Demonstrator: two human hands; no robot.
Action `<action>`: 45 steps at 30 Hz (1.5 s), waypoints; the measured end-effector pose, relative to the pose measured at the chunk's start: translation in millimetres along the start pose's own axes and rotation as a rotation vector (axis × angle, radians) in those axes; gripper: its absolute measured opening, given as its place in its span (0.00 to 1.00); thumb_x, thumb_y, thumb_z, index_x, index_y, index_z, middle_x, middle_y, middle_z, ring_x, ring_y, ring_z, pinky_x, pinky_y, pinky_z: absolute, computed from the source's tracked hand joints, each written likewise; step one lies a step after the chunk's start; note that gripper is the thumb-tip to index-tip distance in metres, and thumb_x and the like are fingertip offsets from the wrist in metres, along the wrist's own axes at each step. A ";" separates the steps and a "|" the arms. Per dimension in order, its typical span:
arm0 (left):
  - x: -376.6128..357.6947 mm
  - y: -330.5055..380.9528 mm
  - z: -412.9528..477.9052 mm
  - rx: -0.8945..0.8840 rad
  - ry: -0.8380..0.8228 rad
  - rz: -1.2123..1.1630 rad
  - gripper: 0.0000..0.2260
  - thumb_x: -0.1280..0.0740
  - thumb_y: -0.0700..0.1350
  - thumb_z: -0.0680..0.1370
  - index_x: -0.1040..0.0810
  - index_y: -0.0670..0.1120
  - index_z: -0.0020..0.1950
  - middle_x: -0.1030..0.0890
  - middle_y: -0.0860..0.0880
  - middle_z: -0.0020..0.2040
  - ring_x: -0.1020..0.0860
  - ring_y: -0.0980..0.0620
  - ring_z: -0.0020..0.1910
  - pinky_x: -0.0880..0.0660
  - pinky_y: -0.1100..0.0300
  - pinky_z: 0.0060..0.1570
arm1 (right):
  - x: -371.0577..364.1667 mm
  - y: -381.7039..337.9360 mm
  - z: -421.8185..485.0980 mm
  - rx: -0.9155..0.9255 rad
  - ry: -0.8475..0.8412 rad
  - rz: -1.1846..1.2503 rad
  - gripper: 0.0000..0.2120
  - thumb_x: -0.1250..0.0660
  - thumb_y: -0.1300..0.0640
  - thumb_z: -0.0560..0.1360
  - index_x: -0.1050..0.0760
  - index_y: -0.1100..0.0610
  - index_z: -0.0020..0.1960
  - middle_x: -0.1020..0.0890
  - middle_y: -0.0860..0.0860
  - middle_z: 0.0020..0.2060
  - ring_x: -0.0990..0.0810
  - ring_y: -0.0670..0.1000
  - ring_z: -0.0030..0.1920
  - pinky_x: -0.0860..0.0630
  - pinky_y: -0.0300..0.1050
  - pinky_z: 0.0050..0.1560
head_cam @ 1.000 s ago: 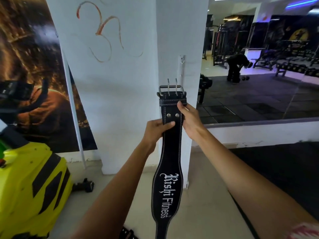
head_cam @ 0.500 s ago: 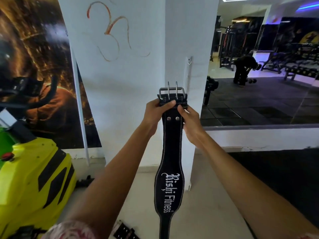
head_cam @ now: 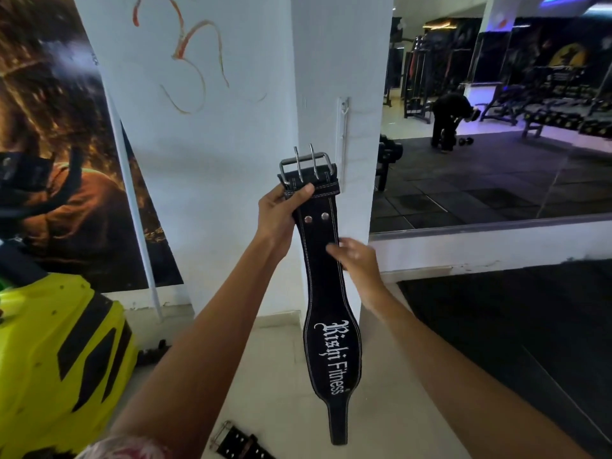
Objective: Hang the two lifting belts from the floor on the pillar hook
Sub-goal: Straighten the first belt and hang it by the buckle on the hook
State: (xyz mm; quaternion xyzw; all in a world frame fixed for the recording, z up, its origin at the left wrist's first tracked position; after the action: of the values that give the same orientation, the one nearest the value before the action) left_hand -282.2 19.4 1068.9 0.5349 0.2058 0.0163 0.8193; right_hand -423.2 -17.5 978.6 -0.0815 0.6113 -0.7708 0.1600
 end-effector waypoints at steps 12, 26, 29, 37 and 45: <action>4.6 -0.6 2.5 0.000 -0.010 -0.013 0.07 0.31 0.35 0.73 0.19 0.42 0.50 0.15 0.49 0.41 0.17 0.49 0.43 0.20 0.51 0.49 | 12.9 78.1 -34.0 -0.245 -0.224 -0.333 0.05 0.33 0.56 0.74 0.20 0.56 0.45 0.19 0.50 0.40 0.21 0.48 0.42 0.27 0.35 0.46; 7.3 -18.2 -10.2 0.062 -0.039 0.003 0.08 0.32 0.36 0.74 0.18 0.40 0.52 0.16 0.44 0.46 0.18 0.46 0.46 0.22 0.54 0.49 | -26.4 -70.1 32.9 -0.080 -0.104 0.105 0.15 0.38 0.49 0.77 0.21 0.60 0.53 0.17 0.52 0.44 0.18 0.47 0.41 0.21 0.39 0.40; 5.9 -14.5 -11.0 0.046 -0.042 0.012 0.08 0.32 0.37 0.74 0.18 0.40 0.52 0.15 0.45 0.46 0.18 0.46 0.46 0.21 0.55 0.49 | -27.9 -73.8 34.0 -0.050 -0.067 0.235 0.11 0.37 0.54 0.77 0.20 0.60 0.48 0.17 0.53 0.43 0.17 0.46 0.39 0.21 0.41 0.44; 11.6 -43.7 -34.5 0.086 -0.143 0.254 0.11 0.30 0.37 0.73 0.19 0.48 0.53 0.14 0.53 0.43 0.17 0.54 0.45 0.21 0.62 0.45 | -23.2 -65.2 31.6 -0.152 0.048 0.330 0.12 0.37 0.50 0.76 0.20 0.57 0.48 0.17 0.52 0.43 0.19 0.47 0.40 0.26 0.40 0.37; 17.7 -28.7 -14.2 0.123 -0.092 0.304 0.11 0.36 0.50 0.78 0.19 0.48 0.55 0.16 0.49 0.50 0.18 0.54 0.48 0.22 0.60 0.48 | -16.2 -44.2 23.9 -0.182 0.090 0.217 0.15 0.38 0.49 0.76 0.20 0.59 0.52 0.17 0.58 0.50 0.19 0.54 0.47 0.24 0.46 0.48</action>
State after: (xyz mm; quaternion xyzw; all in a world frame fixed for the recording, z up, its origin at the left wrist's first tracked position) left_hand -276.7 23.8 1033.0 0.6094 0.0853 0.1029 0.7815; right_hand -406.9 -24.9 1028.3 0.0054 0.6903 -0.6933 0.2069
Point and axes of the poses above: each hand's wrist, its own z-axis towards the middle knuckle, its own x-axis out of the back of the hand, y = z × x, the point moved 9 cm from there along z, towards the middle knuckle
